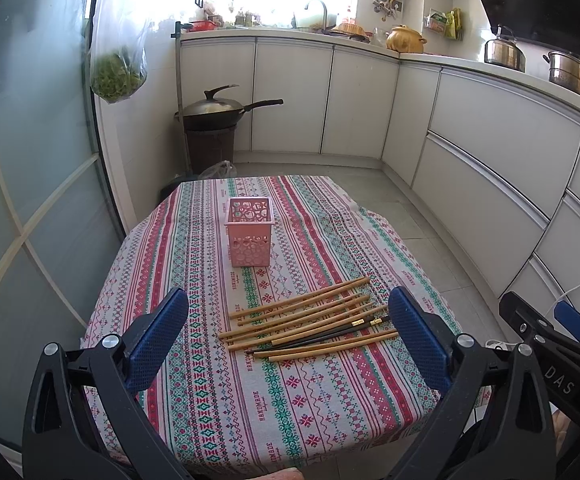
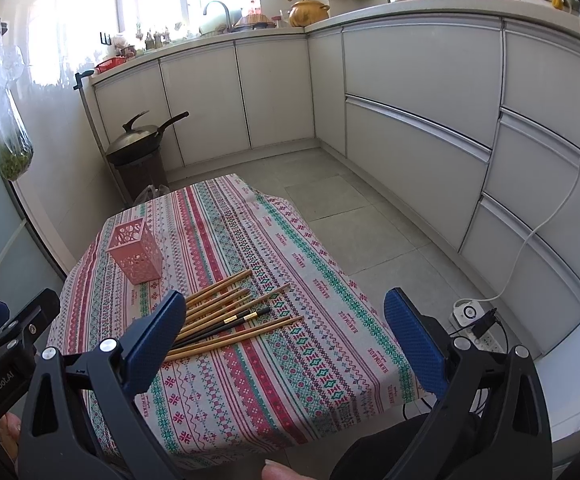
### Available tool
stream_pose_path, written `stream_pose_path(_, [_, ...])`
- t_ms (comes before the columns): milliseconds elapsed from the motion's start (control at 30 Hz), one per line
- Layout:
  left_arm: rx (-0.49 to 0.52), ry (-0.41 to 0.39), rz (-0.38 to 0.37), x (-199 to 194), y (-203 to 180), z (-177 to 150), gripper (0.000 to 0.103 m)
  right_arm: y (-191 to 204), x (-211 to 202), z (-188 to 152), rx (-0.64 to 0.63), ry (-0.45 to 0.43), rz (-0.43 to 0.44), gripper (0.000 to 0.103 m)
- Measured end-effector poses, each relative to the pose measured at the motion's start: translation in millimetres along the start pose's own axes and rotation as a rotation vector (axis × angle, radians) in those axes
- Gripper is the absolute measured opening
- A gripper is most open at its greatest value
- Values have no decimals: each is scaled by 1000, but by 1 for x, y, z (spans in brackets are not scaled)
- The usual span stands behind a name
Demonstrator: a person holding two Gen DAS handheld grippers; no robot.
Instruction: Organize utensils
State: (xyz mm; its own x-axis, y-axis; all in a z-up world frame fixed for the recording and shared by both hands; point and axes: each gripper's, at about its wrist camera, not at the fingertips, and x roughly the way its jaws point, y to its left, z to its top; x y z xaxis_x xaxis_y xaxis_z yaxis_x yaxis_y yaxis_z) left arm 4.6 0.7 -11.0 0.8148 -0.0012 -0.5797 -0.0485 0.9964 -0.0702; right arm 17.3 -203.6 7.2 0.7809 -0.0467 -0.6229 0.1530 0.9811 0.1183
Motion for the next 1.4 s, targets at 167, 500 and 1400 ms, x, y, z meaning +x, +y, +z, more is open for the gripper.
stream_pose_path(167, [3, 4, 2, 1, 0, 0, 96, 0, 0, 0, 1, 0, 0, 96])
stream_pose_path(500, [4, 27, 7, 10, -1, -3, 96, -2, 7, -1, 7, 17, -2, 96])
stream_pose_path(1400, [99, 220, -32, 97, -19, 15, 96, -53, 71, -1, 163, 96, 13, 96])
